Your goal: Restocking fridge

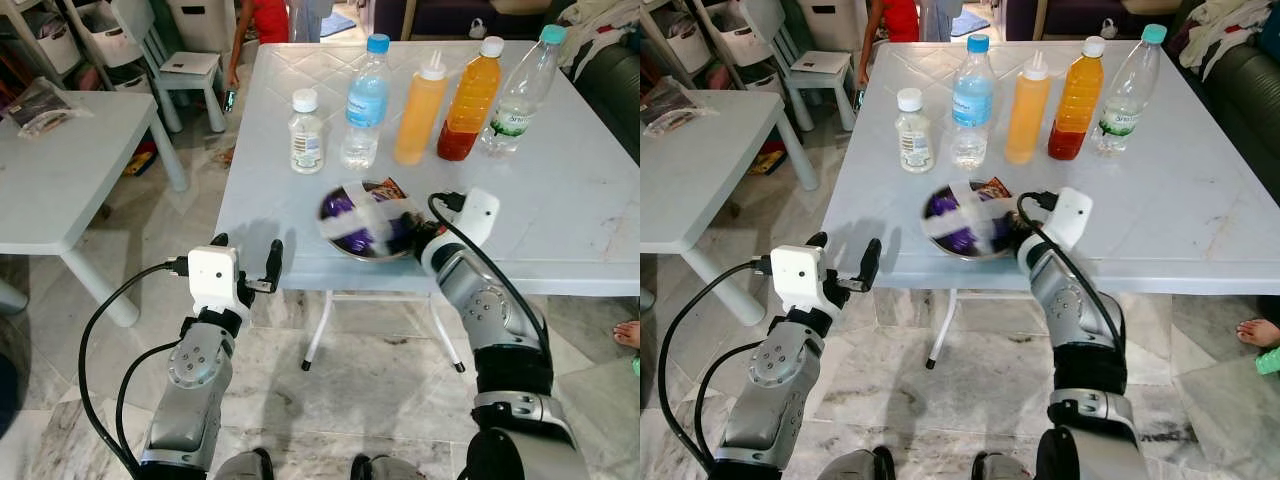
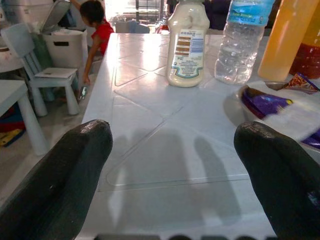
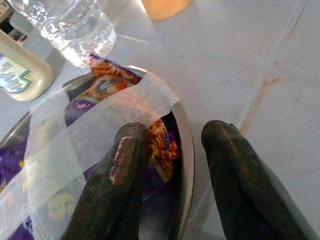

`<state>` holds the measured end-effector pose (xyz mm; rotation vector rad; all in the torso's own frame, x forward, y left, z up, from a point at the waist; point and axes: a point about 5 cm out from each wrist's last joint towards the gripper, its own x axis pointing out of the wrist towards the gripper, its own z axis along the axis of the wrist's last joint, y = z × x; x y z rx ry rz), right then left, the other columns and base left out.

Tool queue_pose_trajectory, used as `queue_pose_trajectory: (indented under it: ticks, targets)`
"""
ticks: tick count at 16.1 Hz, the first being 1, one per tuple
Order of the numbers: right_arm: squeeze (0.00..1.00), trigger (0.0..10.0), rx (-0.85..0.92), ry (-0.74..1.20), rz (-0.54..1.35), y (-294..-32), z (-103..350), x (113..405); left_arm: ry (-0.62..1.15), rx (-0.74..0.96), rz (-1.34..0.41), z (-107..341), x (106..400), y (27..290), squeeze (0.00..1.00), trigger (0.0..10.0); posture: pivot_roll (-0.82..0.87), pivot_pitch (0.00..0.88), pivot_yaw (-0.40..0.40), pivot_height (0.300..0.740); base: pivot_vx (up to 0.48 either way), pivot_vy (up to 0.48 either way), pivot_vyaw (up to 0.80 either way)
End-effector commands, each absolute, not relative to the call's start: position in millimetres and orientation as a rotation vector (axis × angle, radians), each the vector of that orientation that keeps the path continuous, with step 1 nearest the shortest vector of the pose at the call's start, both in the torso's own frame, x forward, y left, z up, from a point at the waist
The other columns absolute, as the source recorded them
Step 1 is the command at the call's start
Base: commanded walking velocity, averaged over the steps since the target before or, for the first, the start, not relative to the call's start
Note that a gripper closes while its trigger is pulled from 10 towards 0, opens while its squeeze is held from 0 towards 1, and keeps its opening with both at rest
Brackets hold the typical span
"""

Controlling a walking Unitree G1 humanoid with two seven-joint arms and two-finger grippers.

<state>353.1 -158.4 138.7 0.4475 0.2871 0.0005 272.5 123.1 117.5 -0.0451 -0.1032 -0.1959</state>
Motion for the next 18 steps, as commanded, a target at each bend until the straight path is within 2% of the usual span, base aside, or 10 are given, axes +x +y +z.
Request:
queue_pose_trajectory:
  ticks: [1,2,4,8,9,10,11,14,15,18]
  targets:
    - [0.0,4.0,0.406,0.28,-0.049,-171,139,355,-0.111,-0.038,-0.2,120,273,124,0.0,10.0,-0.07,0.122,0.037,0.74,0.0,0.0,0.0]
    - [0.0,4.8,0.366,0.247,-0.078,-182,144,358,-0.111,-0.039,-0.201,120,273,124,0.0,10.0,-0.07,0.122,0.039,0.74,0.0,0.0,0.0]
    - [0.0,10.0,0.253,0.17,-0.109,-197,156,360,-0.111,-0.039,-0.204,120,273,124,0.0,10.0,-0.08,0.121,0.042,0.74,0.0,0.0,0.0]
    - [0.0,10.0,0.157,0.037,-0.052,-187,171,359,-0.114,-0.036,-0.208,121,274,123,0.0,10.0,-0.08,0.121,0.049,0.74,0.0,0.0,0.0]
    - [0.09,10.0,0.16,0.03,-0.04,-184,172,358,-0.114,-0.036,-0.209,121,274,123,0.0,10.0,-0.08,0.121,0.049,0.74,0.0,0.0,0.0]
    - [0.09,10.0,0.16,0.03,-0.04,-184,172,358,-0.114,-0.036,-0.209,121,274,123,0.0,10.0,-0.08,0.121,0.049,0.74,0.0,0.0,0.0]
    - [1.0,10.0,0.214,0.028,-0.009,-174,172,356,-0.116,-0.035,-0.209,122,274,124,0.0,10.0,-0.07,0.123,0.05,0.74,0.0,0.0,0.0]
    - [1.0,10.0,0.229,0.029,-0.002,-163,174,346,-0.115,-0.034,-0.206,122,273,124,0.0,10.0,-0.07,0.125,0.044,0.74,0.0,0.0,0.0]
    - [1.0,10.0,0.181,0.013,-0.031,-164,170,326,-0.117,-0.036,-0.2,122,272,125,0.0,10.0,-0.07,0.127,0.041,0.74,0.0,0.0,0.0]
    - [1.0,10.0,0.151,0.008,-0.044,-168,167,308,-0.116,-0.041,-0.199,122,272,125,0.0,10.0,-0.08,0.129,0.039,0.74,0.0,0.0,0.0]
